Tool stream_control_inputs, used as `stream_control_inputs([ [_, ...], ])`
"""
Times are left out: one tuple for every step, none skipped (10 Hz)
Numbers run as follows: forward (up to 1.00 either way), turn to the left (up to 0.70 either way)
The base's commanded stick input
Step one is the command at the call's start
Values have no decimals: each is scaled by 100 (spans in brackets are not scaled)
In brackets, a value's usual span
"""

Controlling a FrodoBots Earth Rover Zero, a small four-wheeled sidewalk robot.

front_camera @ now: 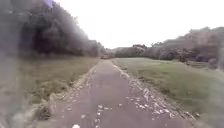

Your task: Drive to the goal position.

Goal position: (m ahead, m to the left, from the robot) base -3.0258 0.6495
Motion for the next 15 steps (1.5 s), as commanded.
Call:
stream_control_inputs([
  [100,0],
  [100,0],
  [100,0],
  [100,0],
  [100,0],
  [100,0],
  [100,0],
  [100,0],
  [100,0],
  [100,0],
  [100,0],
  [100,0],
  [100,0],
  [100,0],
  [100,0],
])
